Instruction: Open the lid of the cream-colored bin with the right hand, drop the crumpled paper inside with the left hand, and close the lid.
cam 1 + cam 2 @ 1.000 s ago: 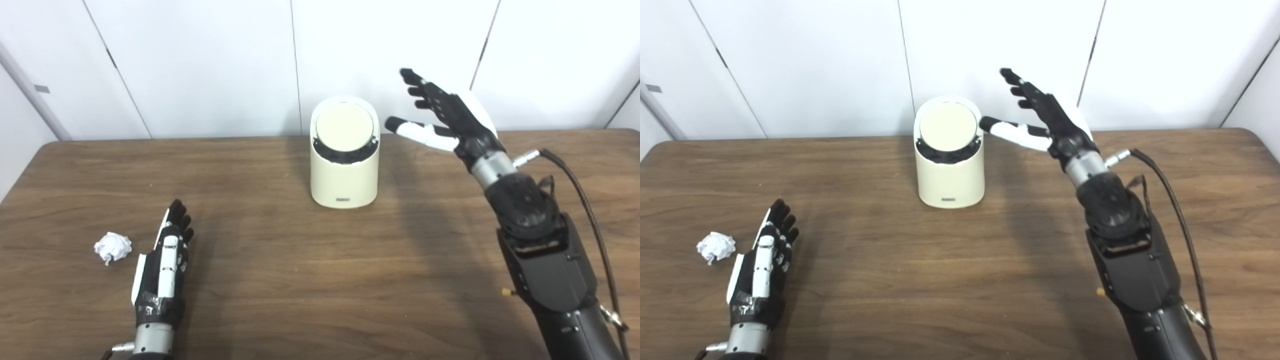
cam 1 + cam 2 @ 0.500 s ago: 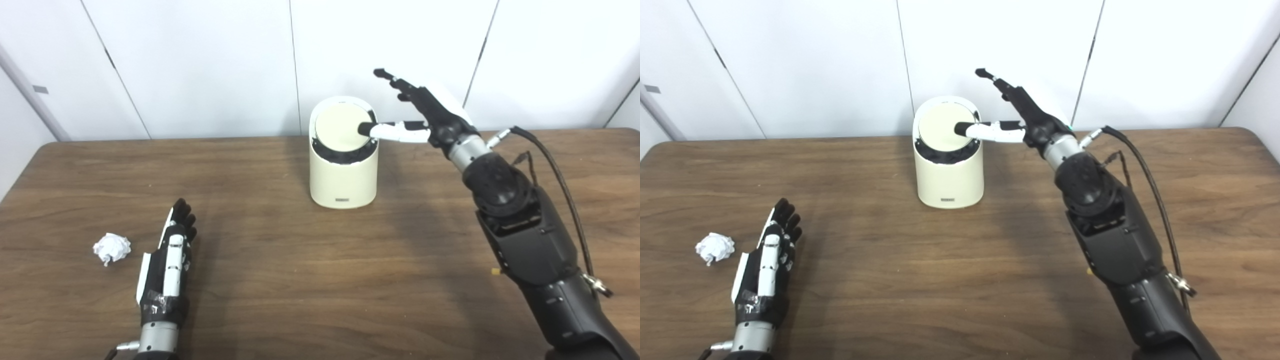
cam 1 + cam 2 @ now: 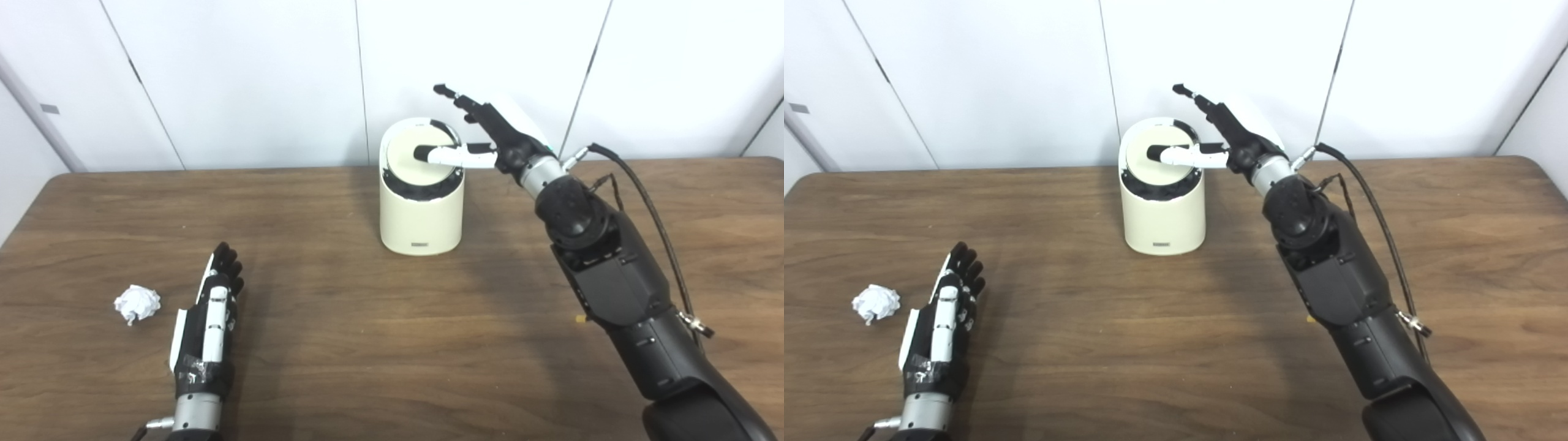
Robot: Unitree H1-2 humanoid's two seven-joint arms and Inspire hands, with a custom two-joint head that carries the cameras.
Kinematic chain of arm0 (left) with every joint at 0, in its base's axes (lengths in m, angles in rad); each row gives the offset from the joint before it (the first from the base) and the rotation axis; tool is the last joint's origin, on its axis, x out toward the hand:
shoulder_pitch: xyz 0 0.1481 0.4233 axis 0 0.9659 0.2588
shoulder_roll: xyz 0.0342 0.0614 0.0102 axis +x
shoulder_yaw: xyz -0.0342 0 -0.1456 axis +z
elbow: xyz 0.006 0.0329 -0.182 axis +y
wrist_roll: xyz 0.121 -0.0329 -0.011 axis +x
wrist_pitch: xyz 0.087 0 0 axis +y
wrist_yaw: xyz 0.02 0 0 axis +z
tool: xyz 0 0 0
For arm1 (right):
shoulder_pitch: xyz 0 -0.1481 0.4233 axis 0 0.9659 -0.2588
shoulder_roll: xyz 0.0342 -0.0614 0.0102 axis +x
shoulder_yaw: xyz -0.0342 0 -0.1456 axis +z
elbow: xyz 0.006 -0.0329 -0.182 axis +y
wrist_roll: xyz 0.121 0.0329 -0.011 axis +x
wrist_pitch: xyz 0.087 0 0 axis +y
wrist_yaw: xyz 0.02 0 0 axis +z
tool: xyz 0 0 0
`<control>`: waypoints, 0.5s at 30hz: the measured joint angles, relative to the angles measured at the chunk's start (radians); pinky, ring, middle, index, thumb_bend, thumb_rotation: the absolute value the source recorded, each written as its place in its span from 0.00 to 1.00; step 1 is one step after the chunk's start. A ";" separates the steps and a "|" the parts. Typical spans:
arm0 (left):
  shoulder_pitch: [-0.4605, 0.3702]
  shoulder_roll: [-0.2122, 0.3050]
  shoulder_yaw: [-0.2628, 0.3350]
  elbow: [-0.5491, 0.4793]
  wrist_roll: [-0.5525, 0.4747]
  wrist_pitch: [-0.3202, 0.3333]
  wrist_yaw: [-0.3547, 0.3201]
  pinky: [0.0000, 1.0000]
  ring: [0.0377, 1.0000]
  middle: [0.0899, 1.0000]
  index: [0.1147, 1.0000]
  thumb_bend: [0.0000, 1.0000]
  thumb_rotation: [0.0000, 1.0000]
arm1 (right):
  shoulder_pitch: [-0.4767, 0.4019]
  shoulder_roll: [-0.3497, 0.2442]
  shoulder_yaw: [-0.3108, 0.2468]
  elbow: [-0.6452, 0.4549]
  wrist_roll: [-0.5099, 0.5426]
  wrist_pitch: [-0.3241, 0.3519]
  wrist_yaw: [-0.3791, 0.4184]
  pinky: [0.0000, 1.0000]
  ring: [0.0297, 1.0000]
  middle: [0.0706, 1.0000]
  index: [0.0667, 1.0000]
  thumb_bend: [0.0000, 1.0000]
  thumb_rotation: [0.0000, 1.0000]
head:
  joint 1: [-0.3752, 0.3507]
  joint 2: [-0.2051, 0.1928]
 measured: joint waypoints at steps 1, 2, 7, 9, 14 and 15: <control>0.001 -0.001 0.000 -0.001 0.000 0.000 0.000 0.99 0.98 0.98 1.00 0.32 0.85 | -0.007 0.004 0.001 0.011 -0.003 -0.003 -0.003 0.87 0.92 0.93 0.92 0.70 0.61 | 0.000 0.000; 0.001 -0.002 0.000 -0.001 0.000 0.001 0.000 0.99 0.98 0.98 1.00 0.32 0.85 | -0.016 0.010 0.002 0.023 -0.008 -0.004 -0.008 0.87 0.92 0.93 0.92 0.70 0.61 | 0.000 0.000; 0.001 -0.004 -0.002 -0.003 -0.001 0.002 -0.002 1.00 0.98 0.99 1.00 0.30 0.85 | -0.035 0.027 0.004 0.050 -0.018 -0.036 -0.024 0.88 0.93 0.93 0.92 0.68 0.57 | 0.002 0.003; 0.002 -0.004 -0.004 -0.005 -0.003 0.002 -0.002 0.99 0.98 0.98 1.00 0.31 0.85 | -0.035 0.030 0.005 0.055 -0.021 -0.042 -0.024 0.88 0.93 0.93 0.91 0.68 0.57 | 0.005 0.005; 0.004 -0.005 -0.008 -0.010 0.003 0.009 0.001 0.99 0.98 0.98 1.00 0.33 0.85 | -0.035 0.029 0.004 0.085 -0.026 -0.061 -0.026 0.88 0.94 0.94 0.92 0.68 0.54 | 0.005 0.011; 0.006 -0.006 -0.010 -0.013 0.004 0.012 0.001 0.99 0.98 0.98 1.00 0.33 0.85 | -0.035 0.028 0.004 0.088 -0.026 -0.061 -0.026 0.88 0.93 0.94 0.91 0.68 0.54 | 0.005 0.015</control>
